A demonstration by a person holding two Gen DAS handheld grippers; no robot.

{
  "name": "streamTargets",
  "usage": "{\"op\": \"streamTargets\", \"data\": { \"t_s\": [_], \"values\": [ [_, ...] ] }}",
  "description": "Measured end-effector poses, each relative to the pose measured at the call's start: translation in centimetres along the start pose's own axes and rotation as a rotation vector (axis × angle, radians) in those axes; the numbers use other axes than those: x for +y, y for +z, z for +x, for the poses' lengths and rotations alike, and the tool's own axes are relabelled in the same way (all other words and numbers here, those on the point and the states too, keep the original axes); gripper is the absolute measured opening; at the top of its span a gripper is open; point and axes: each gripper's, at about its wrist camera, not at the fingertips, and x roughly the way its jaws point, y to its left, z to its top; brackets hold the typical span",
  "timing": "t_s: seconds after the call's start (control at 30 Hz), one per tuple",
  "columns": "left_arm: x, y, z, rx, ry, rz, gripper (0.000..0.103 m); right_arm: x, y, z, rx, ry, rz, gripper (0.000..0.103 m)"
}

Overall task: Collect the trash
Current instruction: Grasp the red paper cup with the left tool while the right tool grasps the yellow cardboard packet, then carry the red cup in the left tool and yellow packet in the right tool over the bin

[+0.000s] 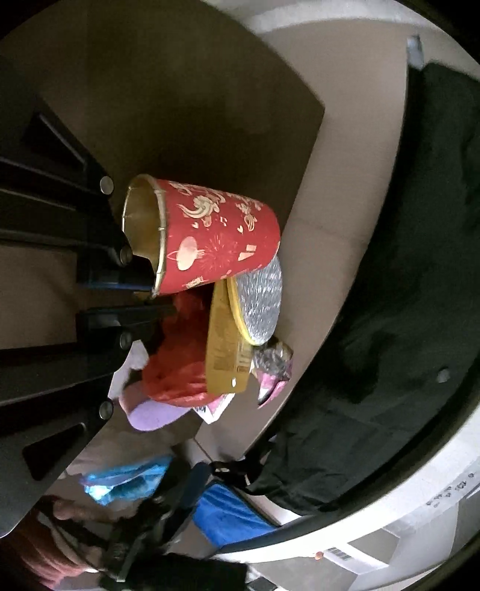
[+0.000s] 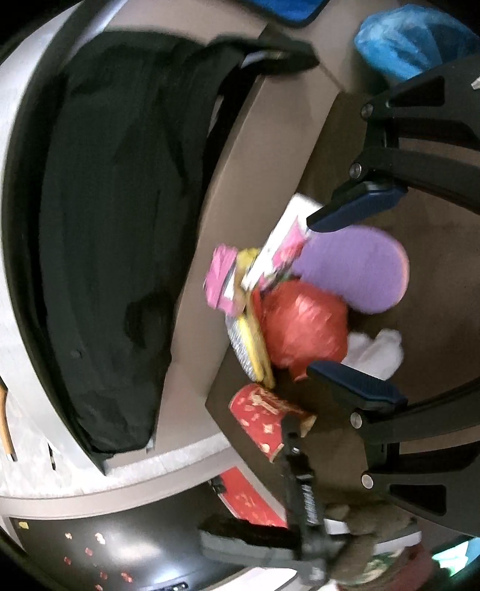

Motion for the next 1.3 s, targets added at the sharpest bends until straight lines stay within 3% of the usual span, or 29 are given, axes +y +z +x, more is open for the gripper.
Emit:
{"op": "streamTargets", "data": {
  "t_s": [0.1, 0.3, 0.33, 0.37, 0.47, 0.53, 0.6, 0.73, 0.87, 0.9, 1.0, 1.13, 1.3],
  "values": [
    [0.8, -0.8, -1.7, -0.023, 0.025, -0.006, 0.006, 0.7, 1.8, 2.2, 0.031, 0.047, 0.025, 0.069],
    [2.8, -1.0, -4.0, -0.037, 0.055, -0.005, 0.006, 0.1, 4.4, 9.3, 0.155, 0.124, 0.203, 0.065],
    [2.9, -1.1, -4.1, -0.035, 0.055, -0.008, 0.006, 0.1, 4.6, 10.0, 0.167, 0.127, 0.212, 0.057],
    [3.0, -1.2, -4.1, -0.033, 0.055, -0.008, 0.006, 0.1, 4.8, 11.1, 0.189, 0.132, 0.219, 0.042],
    [3.0, -1.4, -4.4, -0.039, 0.045, -0.015, 0.009, -0.2, 5.0, 12.8, 0.229, 0.154, 0.224, 0.019],
    [3.0, -1.3, -4.6, -0.043, 0.018, -0.016, 0.025, -0.6, 4.8, 11.9, 0.211, 0.171, 0.221, 0.009],
    [3.0, -1.2, -4.6, -0.056, 0.003, -0.023, 0.046, -0.7, 4.2, 10.0, 0.192, 0.144, 0.175, 0.008],
    [3.4, -0.7, -3.9, -0.072, 0.008, -0.074, 0.050, -1.9, 1.9, 6.2, 0.177, 0.093, 0.116, 0.006],
    [4.5, 0.0, -2.6, -0.073, 0.027, -0.179, 0.049, -4.8, -1.0, 1.9, 0.161, 0.067, 0.153, 0.004],
    [4.9, 0.1, -2.2, -0.072, 0.031, -0.206, 0.047, -5.6, -1.6, 1.0, 0.157, 0.050, 0.167, 0.004],
    [4.9, 0.2, -1.5, -0.058, 0.053, -0.219, 0.014, -8.1, -2.9, -0.8, 0.153, 0.027, 0.220, 0.004],
    [3.3, -0.4, -1.2, -0.039, 0.072, -0.186, 0.004, -9.9, -4.9, -3.3, 0.152, 0.028, 0.258, 0.004],
    [-0.4, -1.8, -2.7, -0.037, 0.037, -0.097, 0.003, -9.5, -7.0, -4.8, 0.153, 0.066, 0.267, 0.004]
  ]
}}
